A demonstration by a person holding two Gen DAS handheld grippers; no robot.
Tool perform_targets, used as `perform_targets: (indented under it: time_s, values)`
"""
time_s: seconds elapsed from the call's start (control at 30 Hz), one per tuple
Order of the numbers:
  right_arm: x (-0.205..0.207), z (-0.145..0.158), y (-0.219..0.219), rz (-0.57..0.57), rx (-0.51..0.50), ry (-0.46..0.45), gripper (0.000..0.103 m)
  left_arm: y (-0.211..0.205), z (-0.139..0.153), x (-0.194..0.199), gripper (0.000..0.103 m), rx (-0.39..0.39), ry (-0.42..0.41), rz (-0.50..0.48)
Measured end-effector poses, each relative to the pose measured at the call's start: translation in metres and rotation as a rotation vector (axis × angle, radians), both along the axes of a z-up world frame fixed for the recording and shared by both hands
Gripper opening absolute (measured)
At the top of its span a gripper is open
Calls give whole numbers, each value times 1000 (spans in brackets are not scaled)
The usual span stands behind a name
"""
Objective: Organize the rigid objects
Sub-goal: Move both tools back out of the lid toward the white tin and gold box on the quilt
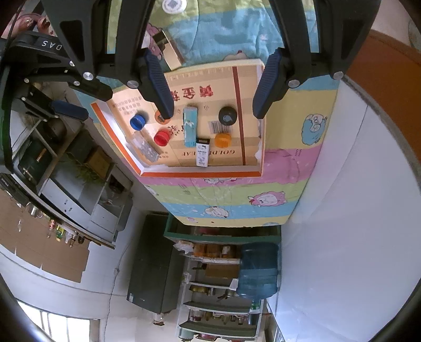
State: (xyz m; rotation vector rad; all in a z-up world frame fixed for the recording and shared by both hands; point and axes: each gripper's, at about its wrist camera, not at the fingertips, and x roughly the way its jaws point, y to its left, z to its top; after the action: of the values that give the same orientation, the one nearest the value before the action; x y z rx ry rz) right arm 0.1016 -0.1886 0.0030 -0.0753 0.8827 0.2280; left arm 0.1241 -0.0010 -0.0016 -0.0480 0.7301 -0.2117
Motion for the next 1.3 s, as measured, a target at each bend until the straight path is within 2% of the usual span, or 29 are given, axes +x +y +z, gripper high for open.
perform_targets:
  time_s: [0.57, 0.97, 1.3]
  values:
    - [-40, -10, 11, 22, 11, 17, 65, 8, -14, -46, 62, -8, 8, 0]
    - [-56, -25, 7, 1, 18, 42, 65, -4, -49, -75, 62, -25, 56, -60]
    - [-62, -30, 3, -14, 21, 52, 65, -21, -75, -89, 62, 5, 80, -104]
